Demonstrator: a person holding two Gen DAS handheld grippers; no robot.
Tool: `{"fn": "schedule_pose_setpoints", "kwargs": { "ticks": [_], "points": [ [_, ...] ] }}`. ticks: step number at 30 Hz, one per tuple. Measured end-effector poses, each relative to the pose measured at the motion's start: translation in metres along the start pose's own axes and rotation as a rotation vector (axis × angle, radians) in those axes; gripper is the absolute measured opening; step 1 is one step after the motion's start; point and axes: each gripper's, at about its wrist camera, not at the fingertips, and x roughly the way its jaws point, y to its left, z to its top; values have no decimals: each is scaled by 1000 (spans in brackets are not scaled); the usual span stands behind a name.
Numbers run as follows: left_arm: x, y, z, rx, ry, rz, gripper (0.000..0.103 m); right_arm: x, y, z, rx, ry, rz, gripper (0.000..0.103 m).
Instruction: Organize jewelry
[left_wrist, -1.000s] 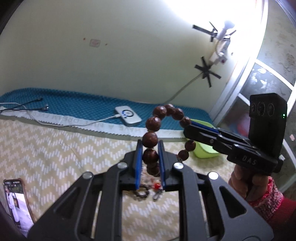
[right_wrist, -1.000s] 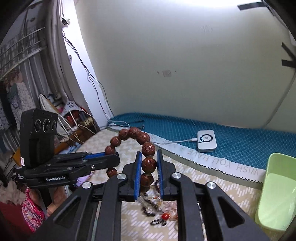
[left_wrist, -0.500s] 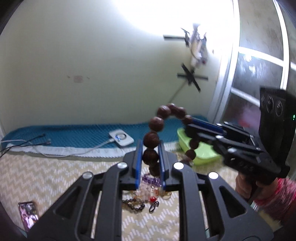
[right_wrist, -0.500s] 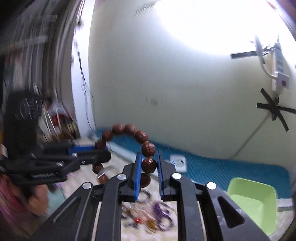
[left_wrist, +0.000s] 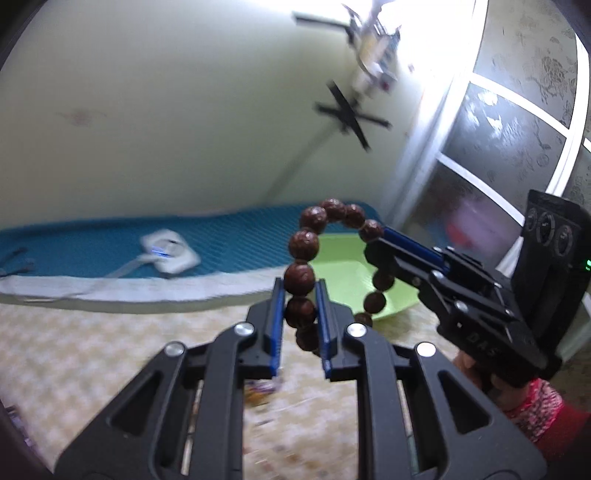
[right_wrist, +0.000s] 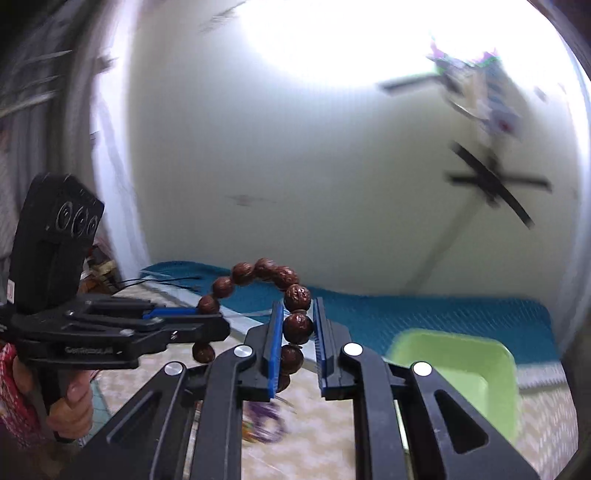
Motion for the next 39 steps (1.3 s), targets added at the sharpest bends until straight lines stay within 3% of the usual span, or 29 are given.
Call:
{"fn": "schedule_pose_setpoints", "kwargs": {
  "ticks": [4,7,8,9,10,12,15,16,18,19,20,22,24,26,29,34,39],
  "points": [
    [73,-33,15,-9,113,-111,15,-11,-69,-15,136,45,-92,0],
    [114,-56,18,9,157,-114,16,-8,-110,-34,215,101,-151,0],
    [133,-63,18,19,184,-89,21,-4,-121,-41,242,118,-164,0],
    [146,-67,17,25,207,-63,39,2,-132,-50,276,138,-185,0],
    [155,-68,17,28,226,-35,49,9,-142,-59,314,156,-206,0],
    [163,-65,15,31,247,25,49,13,-157,-70,403,166,-229,1],
    [126,-45,16,6,186,10,49,-8,-163,-72,507,39,-196,4],
    [103,-33,16,5,142,21,49,-12,-157,-71,498,14,-184,10],
    [58,-3,12,-10,73,64,49,-18,-137,-68,468,-16,-145,33],
    [44,10,9,-22,57,87,49,-18,-126,-66,455,-31,-112,51],
    [24,28,0,-41,41,123,49,-15,-121,-64,448,-38,-85,61],
    [-3,57,-13,-75,30,188,49,-1,-91,-61,400,2,41,61],
    [-28,84,-37,-124,32,241,49,16,-59,-65,347,74,107,59],
    [-43,100,-61,-166,43,248,48,36,-32,-73,307,142,174,34],
    [-53,112,-89,-205,59,244,49,68,17,-96,240,286,277,13],
    [-49,106,-116,-222,95,152,49,94,98,-131,59,430,301,11],
    [-56,105,-131,-229,71,111,49,112,142,-125,-54,455,298,11]
  ]
}}
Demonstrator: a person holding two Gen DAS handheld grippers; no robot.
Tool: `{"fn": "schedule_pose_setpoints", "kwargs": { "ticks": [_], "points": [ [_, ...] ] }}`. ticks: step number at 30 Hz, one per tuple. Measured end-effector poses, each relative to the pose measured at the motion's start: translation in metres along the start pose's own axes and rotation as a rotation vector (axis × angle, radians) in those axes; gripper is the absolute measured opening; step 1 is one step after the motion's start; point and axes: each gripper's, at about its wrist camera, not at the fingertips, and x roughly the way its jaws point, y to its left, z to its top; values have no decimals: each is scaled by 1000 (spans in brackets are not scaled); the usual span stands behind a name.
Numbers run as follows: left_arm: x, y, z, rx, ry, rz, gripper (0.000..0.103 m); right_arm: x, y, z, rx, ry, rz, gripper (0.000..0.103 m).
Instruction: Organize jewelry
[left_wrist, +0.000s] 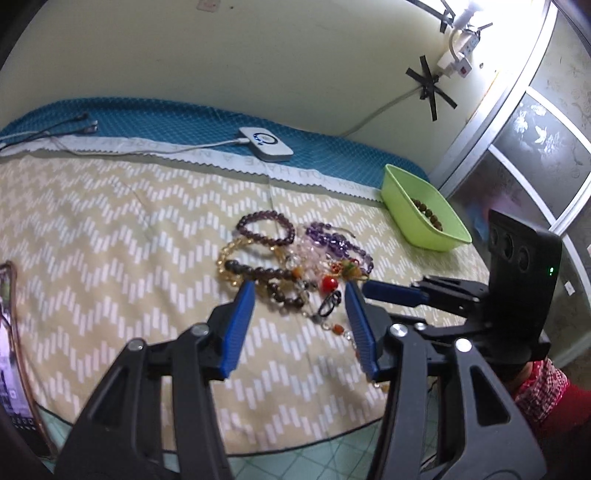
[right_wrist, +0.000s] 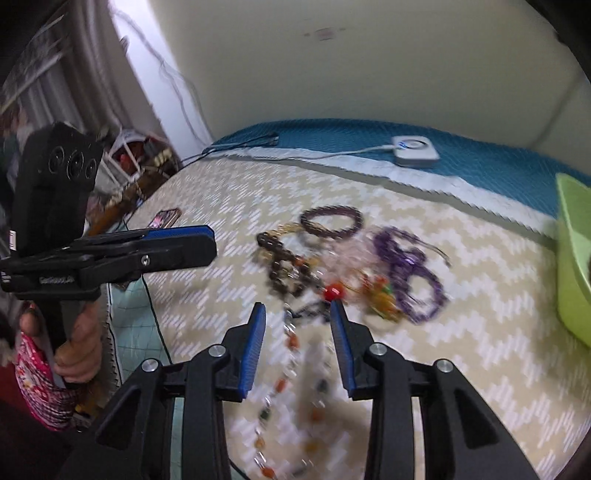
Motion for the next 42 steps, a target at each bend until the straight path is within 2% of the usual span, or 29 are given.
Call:
{"fn": "schedule_pose_setpoints", "kwargs": {
  "ticks": [7,9,12,16,19,20,21,22,26,31,32,33,34,35,36,42],
  "points": [
    [-5,19,-15,-42,10,-2,48,36,-19,41,-47,53,-137,11],
    [-4,20,-15,-45,15,-7,48,52,-26,44,-47,106,-118,0],
    [-3,17,-13,-33,16,-10,48,50,-36,51,2,103,-51,0],
    [-8,4,-9,15,-3,-10,49,4,-40,63,92,5,45,0],
    [-7,-15,1,71,-14,-25,50,-37,-36,71,108,-81,81,0],
    [-6,-22,5,87,-16,-21,55,-46,-33,74,106,-103,85,0],
    [-4,-29,8,101,-21,-19,67,-62,-30,78,101,-136,89,0],
    [-3,-35,11,115,-30,-21,70,-74,-28,82,99,-164,95,0],
    [11,-75,29,240,-61,-10,70,-120,-17,96,84,-270,90,0],
    [38,-113,51,324,-50,-40,69,-164,-16,107,76,-363,83,0],
    [43,-121,56,351,-47,-39,67,-168,-16,107,83,-377,85,0],
    [49,-128,62,372,-42,-38,50,-179,-19,108,90,-399,89,0],
    [53,-132,66,382,-30,-45,24,-188,-21,110,93,-418,85,0],
    [59,-136,74,381,-2,-68,11,-193,-22,111,94,-430,80,0],
    [62,-140,81,371,12,-97,5,-202,-25,112,96,-443,70,0],
    [52,-178,122,409,-42,-127,5,-243,-48,124,112,-520,-4,0]
  ]
}}
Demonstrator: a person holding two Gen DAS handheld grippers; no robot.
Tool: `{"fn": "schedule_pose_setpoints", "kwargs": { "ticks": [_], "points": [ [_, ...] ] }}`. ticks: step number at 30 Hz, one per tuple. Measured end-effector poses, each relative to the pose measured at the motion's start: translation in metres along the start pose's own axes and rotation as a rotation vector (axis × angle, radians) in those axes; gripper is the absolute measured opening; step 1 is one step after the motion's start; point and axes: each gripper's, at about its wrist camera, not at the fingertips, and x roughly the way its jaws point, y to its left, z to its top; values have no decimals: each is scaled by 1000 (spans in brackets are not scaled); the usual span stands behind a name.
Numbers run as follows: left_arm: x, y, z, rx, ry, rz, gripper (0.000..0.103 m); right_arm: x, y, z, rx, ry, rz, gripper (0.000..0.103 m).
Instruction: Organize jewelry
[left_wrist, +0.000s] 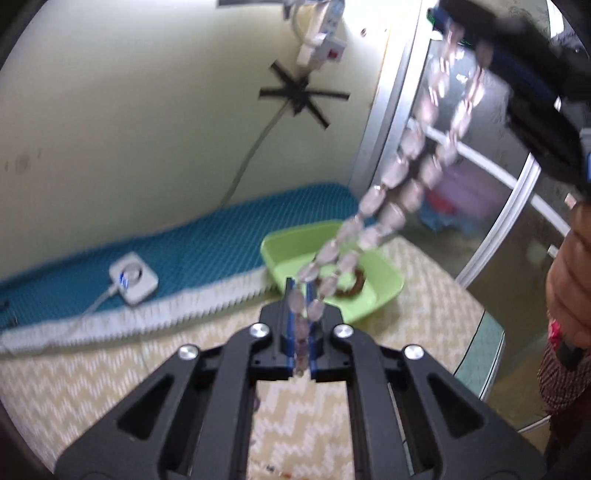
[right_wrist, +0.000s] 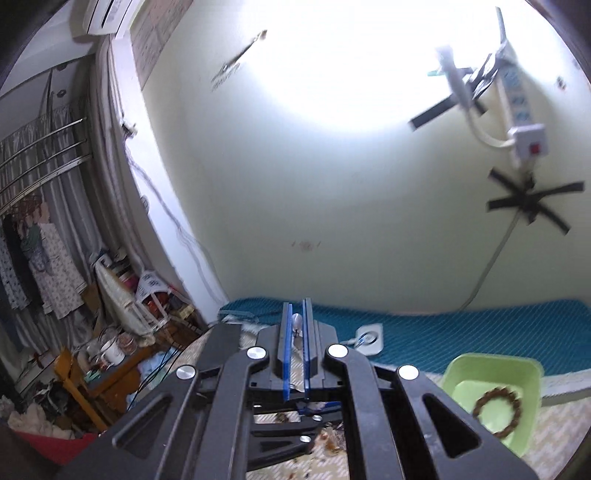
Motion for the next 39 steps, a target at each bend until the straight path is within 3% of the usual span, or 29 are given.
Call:
{"fn": "schedule_pose_setpoints", "kwargs": {
  "ticks": [4,7,13,16,17,18,19,22,25,26,27,29,30,32,34,36,39],
  "points": [
    [13,-17,36,18,-13,-33,5,-21,-21,14,8,-59,-65,0],
    [42,-32,50,29,28,-60,5,-32,-47,10,34,-73,-117,0],
    [99,-47,45,27,107,-73,5,-27,-105,-28,130,-15,-188,0],
    [129,-43,29,9,168,-41,5,-12,-133,-59,186,44,-197,0],
    [142,-39,21,-4,203,-15,7,-5,-142,-72,211,61,-196,0],
    [154,-36,13,-16,246,11,23,0,-149,-82,227,69,-194,0],
    [167,-33,3,-26,305,44,46,5,-156,-95,251,68,-185,0],
    [179,-26,-10,-28,372,70,48,25,-175,-127,364,108,-147,0],
    [141,-14,-1,-62,291,54,48,30,-178,-134,420,113,-104,0],
    [124,-9,3,-72,251,49,48,25,-173,-131,416,89,-104,7],
    [101,-3,7,-85,199,43,48,20,-168,-129,405,70,-104,16],
    [56,13,7,-116,106,34,48,2,-148,-122,348,-11,-100,52],
    [31,22,4,-133,55,36,48,-4,-139,-121,322,-41,-91,55],
    [-7,41,-7,-161,-11,78,48,-11,-118,-123,249,-49,-61,56],
    [-36,61,-28,-200,-43,134,48,-4,-97,-132,181,7,-45,55],
    [-55,83,-57,-261,-48,190,48,9,-81,-148,145,69,-35,47],
    [-65,101,-102,-322,-13,238,48,38,-65,-178,113,191,-43,25]
  ]
}}
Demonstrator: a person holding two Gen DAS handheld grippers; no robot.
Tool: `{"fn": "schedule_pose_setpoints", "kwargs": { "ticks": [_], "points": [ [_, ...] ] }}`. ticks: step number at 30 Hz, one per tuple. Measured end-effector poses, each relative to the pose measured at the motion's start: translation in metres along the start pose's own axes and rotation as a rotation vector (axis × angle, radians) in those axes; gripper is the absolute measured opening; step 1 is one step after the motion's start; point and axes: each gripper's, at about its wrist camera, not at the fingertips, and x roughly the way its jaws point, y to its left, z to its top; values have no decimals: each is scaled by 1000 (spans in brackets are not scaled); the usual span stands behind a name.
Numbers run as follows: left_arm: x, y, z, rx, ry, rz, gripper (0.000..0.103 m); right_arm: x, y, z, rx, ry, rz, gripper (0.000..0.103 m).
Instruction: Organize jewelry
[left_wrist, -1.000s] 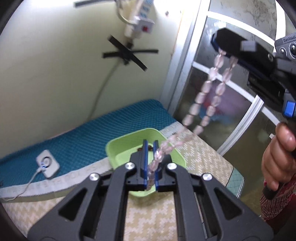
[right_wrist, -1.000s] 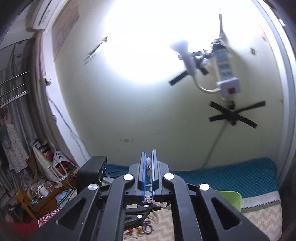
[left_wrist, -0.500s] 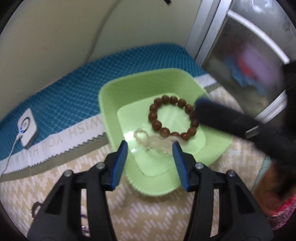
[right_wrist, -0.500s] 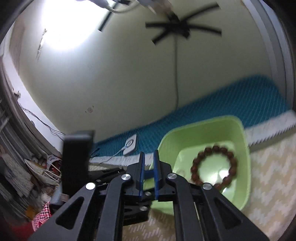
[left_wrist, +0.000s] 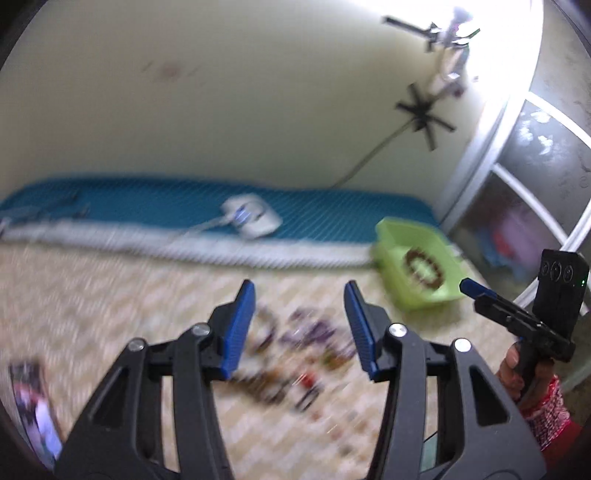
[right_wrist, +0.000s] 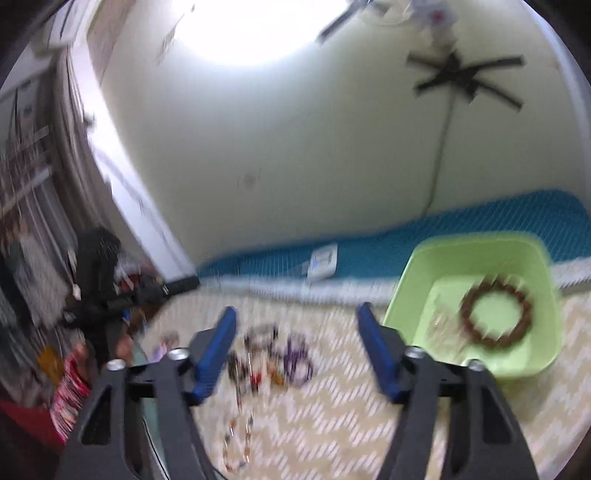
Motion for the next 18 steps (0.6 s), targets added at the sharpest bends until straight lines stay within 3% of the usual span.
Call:
{"fn": "schedule_pose_setpoints", "kwargs": {
  "ticks": [2,4,10,18],
  "points": [
    [5,13,-22,-22,33,10,48,25,7,-18,5,87,8,13],
    [13,20,-43,-44,74,-7,48,43,13,-28,-6,147,-13,11],
    [30,19,-70,-35,120,-21,48,82,22,-25,-83,230,-147,10],
    [23,19,-72,-28,93,-59,48,140,22,-4,-167,334,-180,10]
  ]
}}
